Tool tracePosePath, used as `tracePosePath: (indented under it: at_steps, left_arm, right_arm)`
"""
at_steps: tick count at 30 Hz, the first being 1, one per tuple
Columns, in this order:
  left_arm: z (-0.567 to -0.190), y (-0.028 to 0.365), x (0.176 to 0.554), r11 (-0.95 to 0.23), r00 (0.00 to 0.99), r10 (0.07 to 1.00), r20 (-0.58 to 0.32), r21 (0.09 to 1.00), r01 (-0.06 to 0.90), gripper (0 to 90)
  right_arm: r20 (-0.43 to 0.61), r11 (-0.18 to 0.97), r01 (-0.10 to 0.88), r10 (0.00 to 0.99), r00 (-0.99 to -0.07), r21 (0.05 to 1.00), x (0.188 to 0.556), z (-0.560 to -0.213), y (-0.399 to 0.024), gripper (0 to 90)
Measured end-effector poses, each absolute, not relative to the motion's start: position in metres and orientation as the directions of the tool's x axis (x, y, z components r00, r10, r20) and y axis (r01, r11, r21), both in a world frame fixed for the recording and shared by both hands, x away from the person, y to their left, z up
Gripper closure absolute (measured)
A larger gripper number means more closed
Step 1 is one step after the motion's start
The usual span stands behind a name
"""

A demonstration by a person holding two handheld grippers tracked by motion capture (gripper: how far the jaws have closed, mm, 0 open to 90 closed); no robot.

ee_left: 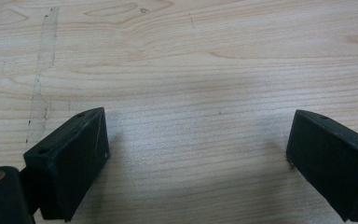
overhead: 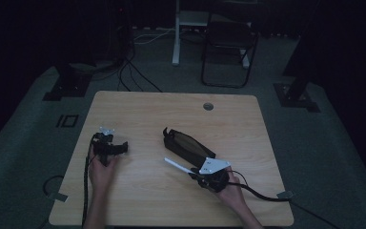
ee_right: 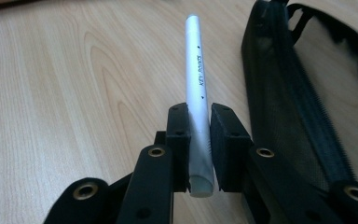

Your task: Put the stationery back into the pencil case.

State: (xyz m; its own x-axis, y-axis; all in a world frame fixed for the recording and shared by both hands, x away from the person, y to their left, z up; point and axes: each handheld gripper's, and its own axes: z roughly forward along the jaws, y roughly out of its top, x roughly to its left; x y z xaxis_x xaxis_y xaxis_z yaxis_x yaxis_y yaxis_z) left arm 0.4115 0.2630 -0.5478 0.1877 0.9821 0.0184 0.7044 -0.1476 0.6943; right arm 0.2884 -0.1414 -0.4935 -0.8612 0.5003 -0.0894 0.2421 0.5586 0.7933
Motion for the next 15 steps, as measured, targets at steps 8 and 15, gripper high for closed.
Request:
tracePosePath:
  at_steps: [8,15]
  left_arm:
    - [-0.548,0.263,0.411,-0.148,0.188,0.982,0.018,0.694,0.704,6.0]
    - [-0.548,0.263,0.411,-0.148,0.188,0.982,0.018,0.694,0.704,6.1]
  right_arm:
    - [-0.086,0.537,0.242,0.514,-0.853,0.809,0.29,-0.486,-0.146,78.7]
    - [-0.093,0.53,0.238,0.523,-0.848,0.814,0.289,-0.479,-0.15,78.7]
